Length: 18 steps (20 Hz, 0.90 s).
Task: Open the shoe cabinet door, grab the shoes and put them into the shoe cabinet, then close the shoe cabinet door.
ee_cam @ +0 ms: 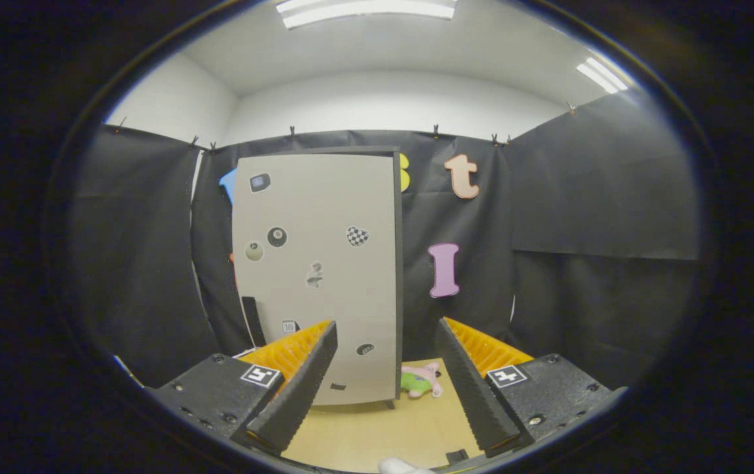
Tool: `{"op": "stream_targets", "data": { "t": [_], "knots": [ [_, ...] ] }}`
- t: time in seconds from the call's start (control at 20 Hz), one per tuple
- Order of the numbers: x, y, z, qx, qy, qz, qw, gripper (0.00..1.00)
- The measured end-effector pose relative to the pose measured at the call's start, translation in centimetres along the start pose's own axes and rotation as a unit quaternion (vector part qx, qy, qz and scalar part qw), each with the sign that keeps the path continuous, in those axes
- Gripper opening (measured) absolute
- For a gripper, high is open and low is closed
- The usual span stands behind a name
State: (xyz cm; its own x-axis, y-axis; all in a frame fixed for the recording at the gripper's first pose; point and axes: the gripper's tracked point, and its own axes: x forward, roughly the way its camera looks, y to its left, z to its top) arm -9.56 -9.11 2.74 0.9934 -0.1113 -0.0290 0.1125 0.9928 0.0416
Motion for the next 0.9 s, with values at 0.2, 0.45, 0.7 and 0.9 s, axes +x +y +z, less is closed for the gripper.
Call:
{"op": "stream_targets", "data": {
  "t": [0.2,0.45,0.7,0.9],
  "knots": [
    [0.09,0.46,-0.15,0.003,0.002,0.007,1.0,0.99],
    [0.22,0.37,-0.31,0.001,0.0,0.006,1.0,0.99],
    [0.36,0.58,-0.48,0.0,0.002,0.007,1.0,0.99],
    [0.4,0.84,-0.47,0.0,0.001,0.01,1.0,0.99]
  ]
}}
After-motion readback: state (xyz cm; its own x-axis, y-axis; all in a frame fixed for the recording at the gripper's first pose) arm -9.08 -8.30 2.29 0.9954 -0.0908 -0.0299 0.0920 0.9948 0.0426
